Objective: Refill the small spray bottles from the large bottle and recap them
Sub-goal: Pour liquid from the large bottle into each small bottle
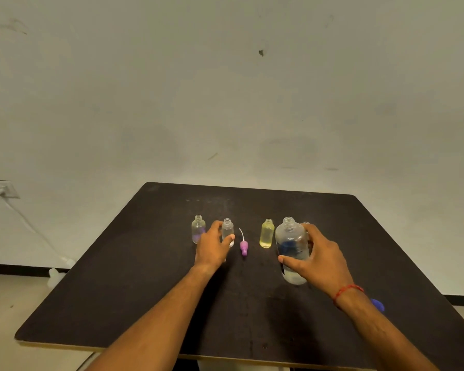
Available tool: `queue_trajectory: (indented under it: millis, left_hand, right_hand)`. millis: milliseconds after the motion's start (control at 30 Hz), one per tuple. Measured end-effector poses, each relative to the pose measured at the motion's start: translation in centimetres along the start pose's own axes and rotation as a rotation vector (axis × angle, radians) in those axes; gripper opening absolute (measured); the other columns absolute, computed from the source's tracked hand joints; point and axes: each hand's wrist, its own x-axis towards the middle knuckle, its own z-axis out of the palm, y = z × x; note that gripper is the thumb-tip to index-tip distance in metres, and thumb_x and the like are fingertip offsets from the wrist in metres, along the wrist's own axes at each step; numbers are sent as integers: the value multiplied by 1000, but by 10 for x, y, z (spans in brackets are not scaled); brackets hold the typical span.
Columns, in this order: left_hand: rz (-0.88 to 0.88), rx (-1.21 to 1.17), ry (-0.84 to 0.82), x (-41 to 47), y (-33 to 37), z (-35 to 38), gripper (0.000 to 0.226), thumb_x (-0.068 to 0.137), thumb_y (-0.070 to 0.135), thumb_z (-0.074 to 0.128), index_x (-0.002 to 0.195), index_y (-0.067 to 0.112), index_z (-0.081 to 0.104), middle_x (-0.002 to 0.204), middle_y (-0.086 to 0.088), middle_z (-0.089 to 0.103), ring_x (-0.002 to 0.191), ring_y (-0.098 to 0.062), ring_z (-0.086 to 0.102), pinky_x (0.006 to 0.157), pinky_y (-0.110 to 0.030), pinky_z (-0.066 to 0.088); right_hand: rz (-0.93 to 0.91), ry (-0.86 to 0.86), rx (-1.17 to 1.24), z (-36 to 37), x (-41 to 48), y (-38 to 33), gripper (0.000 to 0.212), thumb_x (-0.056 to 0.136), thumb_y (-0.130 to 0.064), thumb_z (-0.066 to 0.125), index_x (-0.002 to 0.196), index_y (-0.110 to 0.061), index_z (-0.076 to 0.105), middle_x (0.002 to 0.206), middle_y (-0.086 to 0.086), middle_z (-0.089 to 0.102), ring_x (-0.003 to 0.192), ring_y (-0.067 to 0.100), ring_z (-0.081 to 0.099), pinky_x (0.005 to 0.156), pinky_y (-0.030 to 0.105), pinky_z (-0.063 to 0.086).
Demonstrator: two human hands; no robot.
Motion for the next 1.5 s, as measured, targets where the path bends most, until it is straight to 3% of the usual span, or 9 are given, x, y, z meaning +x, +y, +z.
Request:
queue_trajectory:
  millis: [533,667,767,833,933,1100,1233,1333,1500]
  left_hand:
    - [-36,6,-41,11,-3,12,38,96,35,66,130,25,52,113,2,66,74,-20,70,66,-44,63]
    - [-30,-32,-11,6,-5,10,62,91,37,72,145,26,43,136,-3,62,91,-28,72,76,-45,63]
    - [-7,-42,63,-5,-2,5,64,92,38,71,147,22,45,141,-3,60,116,-25,66,98,-37,55]
    - [27,-54,157,-14,0,-3,49,93,38,70,137,21,59,132,-1,66,120,-20,64,100,-29,48]
    - [77,-131,309,-23,-5,-16,17,92,37,71,104,26,74,97,9,75,91,-9,71,85,-38,60]
    - [29,-163,458,-23,-18,-38,11,91,33,72,84,26,68,76,13,67,72,-5,66,67,-37,58]
    - [-106,-141,399,-12,-34,-46,37,84,36,79,111,22,58,110,7,62,102,-14,63,82,-27,47]
    - [-181,-108,275,4,-38,-46,64,81,39,81,135,18,52,136,2,55,124,-18,56,100,-34,45]
    - [-208,-120,154,21,-42,-42,57,82,37,80,132,22,59,127,2,65,112,-17,62,93,-31,49]
  right_hand:
    - [-5,-8,19,4,-5,7,79,60,-56,84,126,-39,45,113,-11,66,100,12,64,90,35,55]
    - [-4,-10,13,4,-5,4,80,60,-54,85,128,-37,45,116,-9,65,103,14,63,93,37,55]
    - [-3,-7,14,5,-3,1,80,61,-53,85,128,-36,45,117,-9,64,103,14,62,93,37,54]
    - [-4,-11,11,7,-2,-1,79,61,-54,84,128,-36,44,117,-8,64,102,14,63,92,37,55]
    - [1,-23,5,10,0,-4,81,60,-57,83,129,-37,45,117,-8,64,102,15,63,91,39,56]
    - [-22,-25,21,16,0,-16,77,60,-53,85,125,-38,46,115,-11,63,103,13,61,92,36,54]
    - [-25,-53,25,21,0,-25,76,64,-46,86,128,-33,47,118,-8,62,105,15,61,96,36,52]
    - [-32,-57,21,23,0,-30,76,63,-47,86,127,-34,48,115,-10,63,103,15,62,94,35,54]
    - [-36,-60,7,25,3,-36,77,63,-49,85,129,-35,47,117,-10,63,105,15,61,95,35,53]
